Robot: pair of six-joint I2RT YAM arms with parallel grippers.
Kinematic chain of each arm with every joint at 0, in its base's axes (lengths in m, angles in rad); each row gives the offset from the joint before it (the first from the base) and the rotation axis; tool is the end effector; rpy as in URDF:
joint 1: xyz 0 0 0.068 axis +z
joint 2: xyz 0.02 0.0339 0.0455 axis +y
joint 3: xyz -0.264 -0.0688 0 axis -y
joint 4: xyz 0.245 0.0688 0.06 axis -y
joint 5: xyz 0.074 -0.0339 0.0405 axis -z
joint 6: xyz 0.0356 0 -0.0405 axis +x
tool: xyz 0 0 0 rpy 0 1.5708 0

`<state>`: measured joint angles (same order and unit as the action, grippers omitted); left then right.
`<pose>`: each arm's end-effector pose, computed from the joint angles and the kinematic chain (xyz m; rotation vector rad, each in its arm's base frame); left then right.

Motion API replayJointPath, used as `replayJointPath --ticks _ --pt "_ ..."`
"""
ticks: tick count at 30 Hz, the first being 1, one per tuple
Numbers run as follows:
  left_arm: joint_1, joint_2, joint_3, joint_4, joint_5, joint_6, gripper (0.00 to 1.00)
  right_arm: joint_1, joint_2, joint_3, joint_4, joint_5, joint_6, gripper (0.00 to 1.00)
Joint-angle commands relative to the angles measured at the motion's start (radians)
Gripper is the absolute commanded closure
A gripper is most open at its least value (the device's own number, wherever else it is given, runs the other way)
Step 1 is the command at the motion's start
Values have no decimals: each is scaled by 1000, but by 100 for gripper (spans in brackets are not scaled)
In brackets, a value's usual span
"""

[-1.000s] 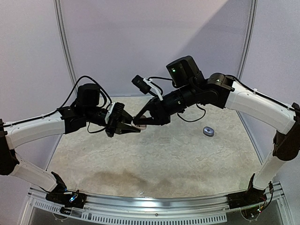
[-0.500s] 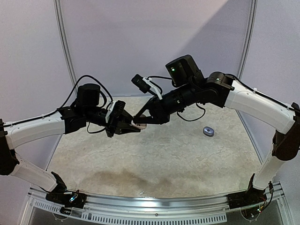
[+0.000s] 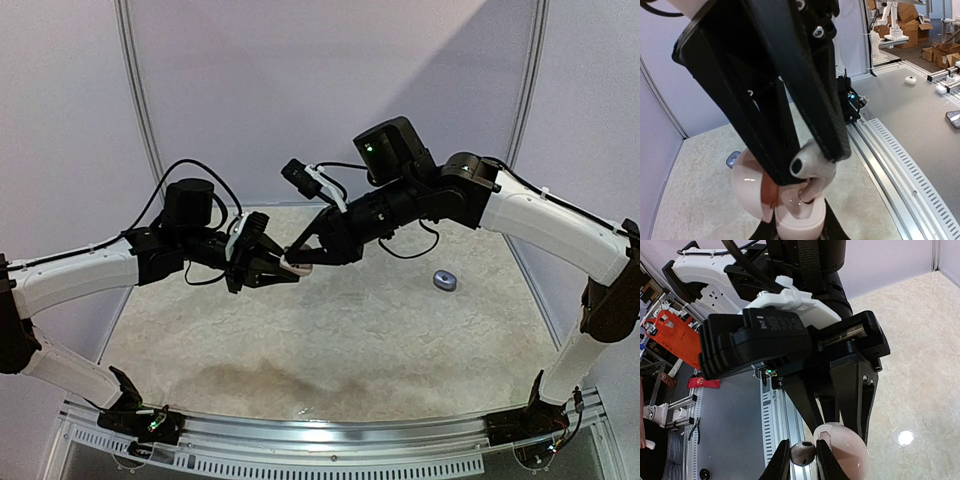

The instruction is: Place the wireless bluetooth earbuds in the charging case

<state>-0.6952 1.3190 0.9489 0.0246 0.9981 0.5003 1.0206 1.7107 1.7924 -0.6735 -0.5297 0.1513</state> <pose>0.2052 -0.2101 0.3049 1.5520 1.0782 -1.0780 0.1849 0.3359 0.3963 -1.2803 1.9621 1.2071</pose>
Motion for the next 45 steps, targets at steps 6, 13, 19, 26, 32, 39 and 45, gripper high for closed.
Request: replayJointPath --ticks 6,13,19,26,32,39,45 --pt "-3 -22 15 61 92 -7 100 -32 49 6 -107 94 12 86" --pt "-3 -23 11 46 80 132 100 -35 54 28 -137 80 4 92" --pt "-3 -25 11 44 93 135 100 -37 89 84 -191 107 -9 85" --pt "-3 -24 11 57 119 -13 100 -37 105 94 -207 127 -6 85" --pt "-3 -27 11 61 123 -63 100 -41 105 95 -221 149 -4 82" --pt "-3 -25 13 70 128 -74 100 -41 107 101 -221 156 -4 78" --pt "-3 -26 13 69 128 -81 100 -42 107 101 -233 162 -7 75"
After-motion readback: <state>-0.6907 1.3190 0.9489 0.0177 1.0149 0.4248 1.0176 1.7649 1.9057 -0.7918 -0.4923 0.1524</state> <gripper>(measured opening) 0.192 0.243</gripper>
